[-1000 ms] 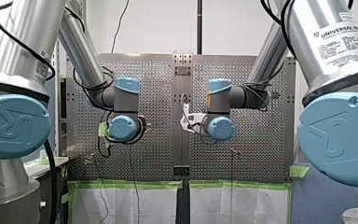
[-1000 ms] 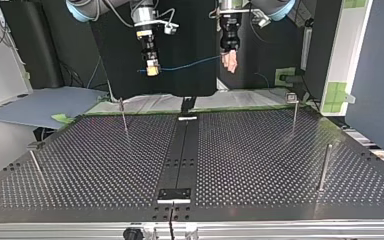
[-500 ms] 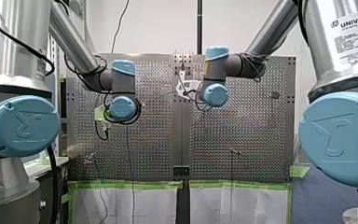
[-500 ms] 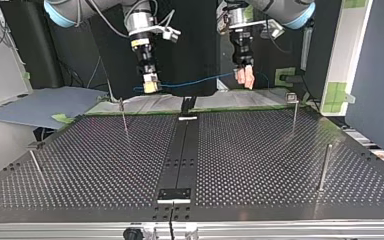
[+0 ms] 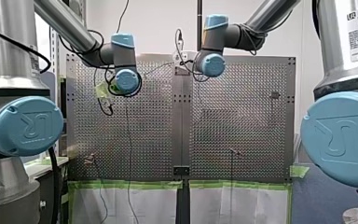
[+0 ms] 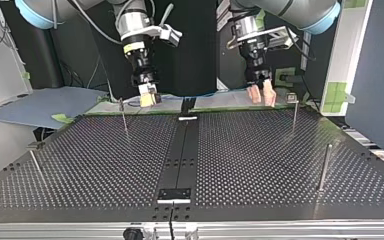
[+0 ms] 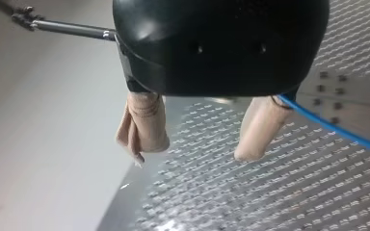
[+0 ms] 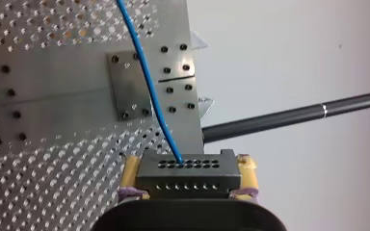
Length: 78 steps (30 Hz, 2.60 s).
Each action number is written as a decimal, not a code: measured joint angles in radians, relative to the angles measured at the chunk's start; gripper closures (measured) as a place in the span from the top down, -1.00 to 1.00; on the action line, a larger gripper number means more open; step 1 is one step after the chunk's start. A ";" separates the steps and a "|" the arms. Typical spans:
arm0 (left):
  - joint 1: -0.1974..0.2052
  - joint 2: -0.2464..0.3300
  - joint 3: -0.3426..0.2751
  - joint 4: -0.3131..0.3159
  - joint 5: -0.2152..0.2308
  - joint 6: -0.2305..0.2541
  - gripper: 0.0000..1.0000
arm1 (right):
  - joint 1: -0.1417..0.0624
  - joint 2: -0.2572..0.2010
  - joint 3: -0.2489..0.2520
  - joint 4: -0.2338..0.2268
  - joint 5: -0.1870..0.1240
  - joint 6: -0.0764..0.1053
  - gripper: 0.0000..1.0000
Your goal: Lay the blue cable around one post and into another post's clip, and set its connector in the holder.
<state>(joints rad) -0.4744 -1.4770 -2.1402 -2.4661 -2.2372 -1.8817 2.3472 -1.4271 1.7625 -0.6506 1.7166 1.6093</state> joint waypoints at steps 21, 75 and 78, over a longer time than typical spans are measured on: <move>0.213 0.193 0.118 -0.216 0.186 -0.085 1.00 | 0.055 0.153 -0.152 0.054 -0.053 -0.018 -1.00; 0.688 0.060 0.274 -0.163 0.532 -0.373 1.00 | 0.117 0.251 -0.438 0.111 -0.100 -0.009 -1.00; 0.718 0.050 0.275 -0.142 0.553 -0.399 1.00 | 0.117 0.252 -0.445 0.112 -0.100 -0.009 -1.00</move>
<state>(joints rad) 0.2439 -1.4270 -1.8656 -2.6082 -1.6841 -2.2806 2.4642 -1.1747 1.3172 -0.5390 1.6170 1.6001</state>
